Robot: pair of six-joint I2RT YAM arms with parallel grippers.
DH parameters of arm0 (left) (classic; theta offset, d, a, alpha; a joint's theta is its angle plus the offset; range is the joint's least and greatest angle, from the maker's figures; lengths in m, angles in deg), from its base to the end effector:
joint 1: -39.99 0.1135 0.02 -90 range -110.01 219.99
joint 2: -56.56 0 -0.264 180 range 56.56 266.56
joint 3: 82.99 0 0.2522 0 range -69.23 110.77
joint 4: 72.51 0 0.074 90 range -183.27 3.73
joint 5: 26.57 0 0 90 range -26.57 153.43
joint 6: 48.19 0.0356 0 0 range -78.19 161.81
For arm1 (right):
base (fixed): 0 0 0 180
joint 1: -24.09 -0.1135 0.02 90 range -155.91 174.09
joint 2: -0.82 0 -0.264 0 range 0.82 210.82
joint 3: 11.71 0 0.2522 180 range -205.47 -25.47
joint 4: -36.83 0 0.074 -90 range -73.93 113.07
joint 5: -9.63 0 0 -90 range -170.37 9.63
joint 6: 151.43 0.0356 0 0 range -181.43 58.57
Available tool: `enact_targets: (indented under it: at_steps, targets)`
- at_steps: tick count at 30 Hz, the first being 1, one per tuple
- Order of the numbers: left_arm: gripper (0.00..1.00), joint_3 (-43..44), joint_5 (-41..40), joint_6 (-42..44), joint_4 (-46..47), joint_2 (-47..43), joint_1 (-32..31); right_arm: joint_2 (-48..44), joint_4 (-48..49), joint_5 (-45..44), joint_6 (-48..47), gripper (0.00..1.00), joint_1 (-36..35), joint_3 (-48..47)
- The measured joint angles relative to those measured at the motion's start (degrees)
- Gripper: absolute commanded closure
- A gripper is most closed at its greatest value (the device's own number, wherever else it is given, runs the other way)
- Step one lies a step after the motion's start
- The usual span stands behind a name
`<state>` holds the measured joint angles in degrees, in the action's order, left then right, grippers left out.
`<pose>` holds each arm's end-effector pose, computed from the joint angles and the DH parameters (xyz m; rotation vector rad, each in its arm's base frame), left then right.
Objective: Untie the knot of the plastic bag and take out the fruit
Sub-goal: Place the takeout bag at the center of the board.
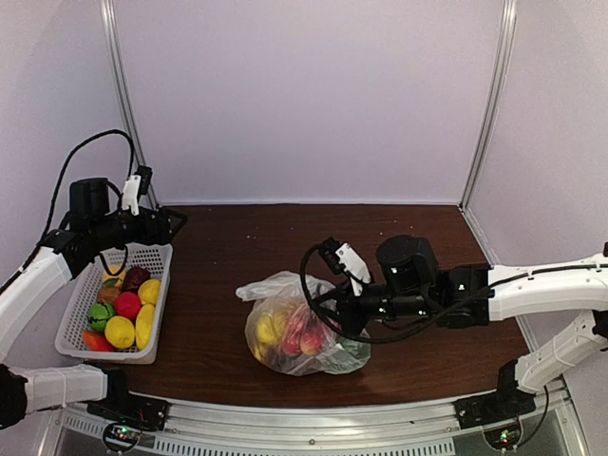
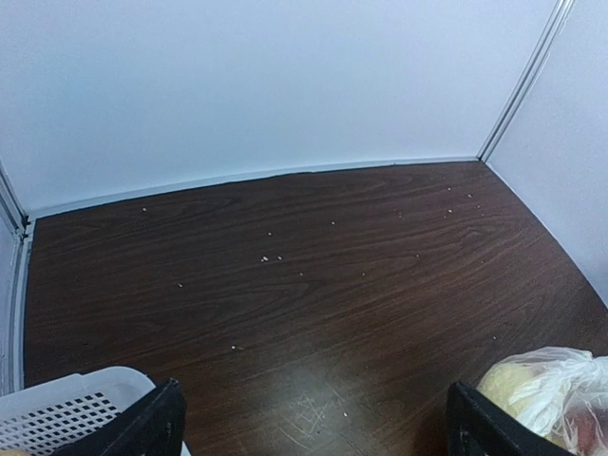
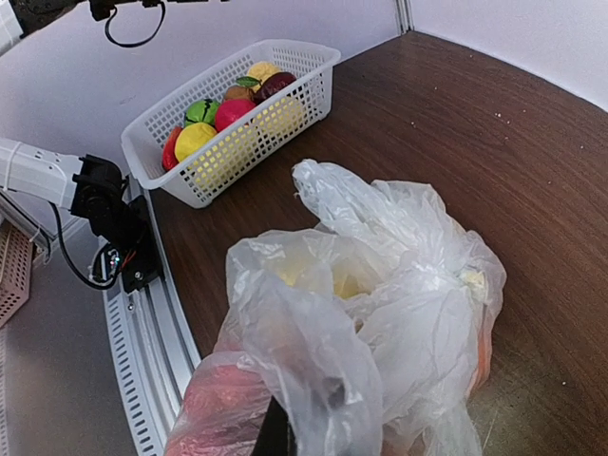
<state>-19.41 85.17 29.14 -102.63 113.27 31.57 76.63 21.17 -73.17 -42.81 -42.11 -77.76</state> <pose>0.2195 -0.0458 0.3221 0.1770 1.9893 -0.6129 0.1180 0.2786 0.2798 -0.9574 1.9573 1.0290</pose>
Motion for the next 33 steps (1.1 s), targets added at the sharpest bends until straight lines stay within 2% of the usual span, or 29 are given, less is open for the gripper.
enact_targets:
  at_steps: [11, 14, 18, 22, 27, 31, 33]
  targets:
    - [0.03, -0.02, -0.02, 0.76, 0.00, 0.96, -1.97, -0.66, -2.43, -5.11, -0.26, 1.00, -1.44, 5.33]
    - [0.03, -0.02, -0.02, 0.81, 0.00, 1.40, -2.64, -0.87, -2.71, -6.75, 0.09, 0.93, -2.12, 6.93]
    - [0.03, -0.02, -0.02, 0.83, -0.02, 2.05, -3.26, -0.79, -3.26, -8.61, 1.31, 0.79, -3.65, 9.20]
    - [0.03, -0.04, 0.15, 0.87, -0.02, 2.56, -3.74, -0.35, -3.58, -9.84, 2.29, 0.57, -5.14, 9.70]
    - [0.03, -0.04, 0.63, 1.62, -0.02, 2.64, -5.77, -1.40, -4.52, -11.34, 2.99, 0.35, -5.84, 9.70]
    - [0.03, -0.04, 1.86, 2.32, 0.07, 3.26, -9.03, -6.88, -5.62, -13.77, 4.52, 0.12, -5.95, 9.70]
    - [0.03, -0.04, 2.58, 2.67, 0.28, 4.00, -10.86, -10.54, -5.79, -15.32, 5.70, 0.09, -5.95, 9.73]
